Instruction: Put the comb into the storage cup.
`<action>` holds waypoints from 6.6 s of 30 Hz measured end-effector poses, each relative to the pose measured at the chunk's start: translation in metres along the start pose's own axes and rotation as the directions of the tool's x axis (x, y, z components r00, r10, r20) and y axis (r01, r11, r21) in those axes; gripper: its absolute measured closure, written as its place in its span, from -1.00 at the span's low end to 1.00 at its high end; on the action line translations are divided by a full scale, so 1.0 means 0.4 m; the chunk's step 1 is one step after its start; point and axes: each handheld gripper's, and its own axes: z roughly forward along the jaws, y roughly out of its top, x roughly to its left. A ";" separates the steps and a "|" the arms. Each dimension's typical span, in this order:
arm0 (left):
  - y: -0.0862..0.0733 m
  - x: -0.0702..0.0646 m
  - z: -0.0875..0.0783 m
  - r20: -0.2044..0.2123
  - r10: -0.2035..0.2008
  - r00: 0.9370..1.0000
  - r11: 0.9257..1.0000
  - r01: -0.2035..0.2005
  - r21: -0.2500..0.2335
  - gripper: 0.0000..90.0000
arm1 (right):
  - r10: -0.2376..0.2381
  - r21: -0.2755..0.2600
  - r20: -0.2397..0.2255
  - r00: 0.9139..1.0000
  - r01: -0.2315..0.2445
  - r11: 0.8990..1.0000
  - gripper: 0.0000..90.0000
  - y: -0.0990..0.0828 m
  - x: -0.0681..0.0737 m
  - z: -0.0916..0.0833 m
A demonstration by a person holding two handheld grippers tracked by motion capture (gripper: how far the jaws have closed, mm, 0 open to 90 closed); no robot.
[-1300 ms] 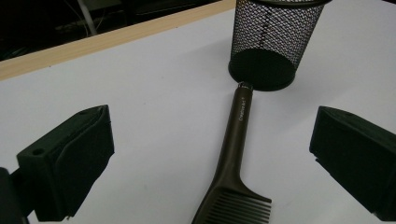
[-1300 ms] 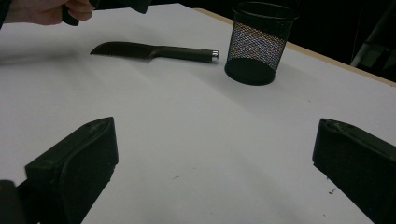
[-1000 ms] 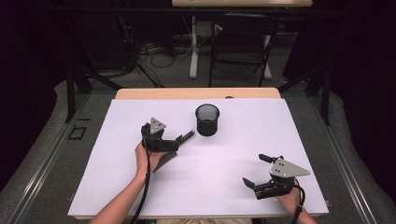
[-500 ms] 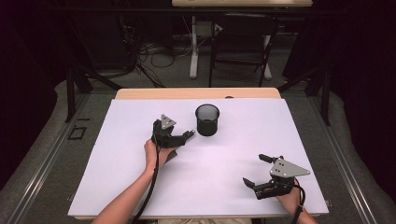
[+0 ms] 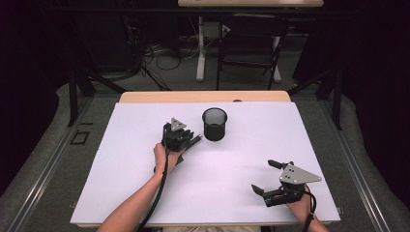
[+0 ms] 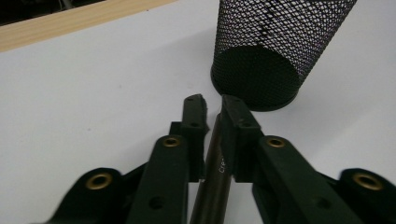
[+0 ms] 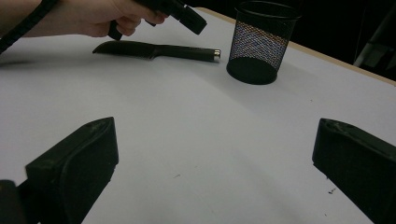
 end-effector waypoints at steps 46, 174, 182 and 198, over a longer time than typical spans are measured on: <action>-0.001 -0.047 0.059 0.025 0.098 0.995 0.985 -0.100 0.140 1.00 | -0.003 -0.008 -0.003 1.000 0.002 1.000 -0.99 0.001 -0.001 -0.003; -0.113 -0.064 -0.172 0.102 0.246 0.964 0.932 -0.264 0.248 0.37 | -0.002 0.006 -0.005 1.000 0.002 1.000 -0.99 0.002 0.002 -0.004; -0.100 -0.055 -0.196 0.101 0.222 0.970 0.941 -0.241 0.239 -0.39 | -0.005 0.007 -0.006 1.000 0.005 1.000 -0.99 0.002 0.002 -0.001; -0.079 -0.012 -0.198 0.070 0.192 0.979 0.941 -0.204 0.270 -0.82 | -0.013 0.012 -0.005 1.000 0.013 1.000 -0.99 0.001 0.001 0.001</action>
